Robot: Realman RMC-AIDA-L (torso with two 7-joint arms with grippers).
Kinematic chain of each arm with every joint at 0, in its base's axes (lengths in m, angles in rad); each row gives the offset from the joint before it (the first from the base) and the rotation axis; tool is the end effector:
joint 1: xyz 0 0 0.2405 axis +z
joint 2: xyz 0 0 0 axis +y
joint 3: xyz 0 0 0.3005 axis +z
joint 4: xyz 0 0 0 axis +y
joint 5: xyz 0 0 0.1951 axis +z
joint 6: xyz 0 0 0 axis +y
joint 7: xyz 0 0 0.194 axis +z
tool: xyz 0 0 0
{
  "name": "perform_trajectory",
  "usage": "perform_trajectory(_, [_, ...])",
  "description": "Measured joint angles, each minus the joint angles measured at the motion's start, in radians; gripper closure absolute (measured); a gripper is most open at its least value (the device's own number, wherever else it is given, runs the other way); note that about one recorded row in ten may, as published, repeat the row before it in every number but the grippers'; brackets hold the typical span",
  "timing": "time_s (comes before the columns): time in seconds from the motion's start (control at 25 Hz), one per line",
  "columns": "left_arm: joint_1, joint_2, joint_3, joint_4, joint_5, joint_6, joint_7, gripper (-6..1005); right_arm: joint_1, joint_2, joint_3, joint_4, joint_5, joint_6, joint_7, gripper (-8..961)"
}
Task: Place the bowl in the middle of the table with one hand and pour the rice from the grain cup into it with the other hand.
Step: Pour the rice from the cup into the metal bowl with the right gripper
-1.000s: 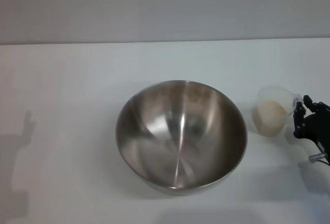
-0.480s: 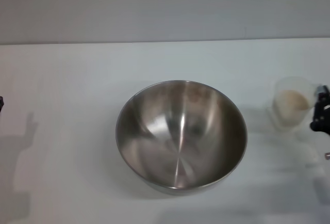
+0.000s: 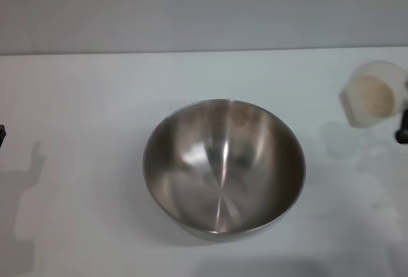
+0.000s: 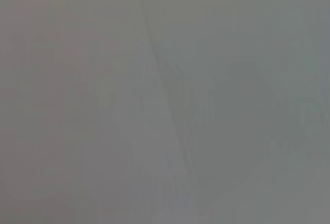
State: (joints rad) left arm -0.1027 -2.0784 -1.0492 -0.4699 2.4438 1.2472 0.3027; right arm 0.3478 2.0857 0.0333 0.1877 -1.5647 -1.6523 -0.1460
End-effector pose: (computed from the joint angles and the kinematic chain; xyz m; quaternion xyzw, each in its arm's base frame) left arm -0.3685 0.3081 -0.0016 -0.6416 -0.1374 -0.2145 0.7235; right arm 0.3120 0.3198 -0.0168 -0.6737 0.0552 0.3347 0.6565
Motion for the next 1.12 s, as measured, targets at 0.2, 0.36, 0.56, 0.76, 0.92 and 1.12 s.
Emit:
perform_trajectory(0.2, [0.001,0.0,0.0,0.003,0.0,0.0,-0.002,167,0.076,-0.002,-0.018,0.068,0.0,0.027,-0.225,946])
perform_trajectory(0.36, [0.003,0.0,0.002,0.003,-0.001,-0.001,-0.002,167,0.144,-0.001,-0.032,0.095,-0.016,0.076,-0.336,945])
perform_trajectory(0.56, [0.005,0.0,0.01,0.003,0.0,-0.001,-0.002,167,0.18,0.0,-0.028,0.188,-0.086,0.117,-0.636,945])
perform_trajectory(0.76, [0.003,0.0,0.012,0.004,0.0,-0.001,-0.002,167,0.177,0.001,-0.027,0.291,-0.119,0.157,-1.001,945])
perform_trajectory(0.92, [0.001,0.0,0.014,0.004,0.0,-0.002,-0.002,167,0.163,0.003,-0.03,0.348,-0.124,0.156,-1.28,945])
perform_trajectory(1.12, [0.001,0.0,0.017,0.005,0.0,-0.002,-0.005,167,0.126,0.003,-0.019,0.368,-0.242,0.125,-1.455,945])
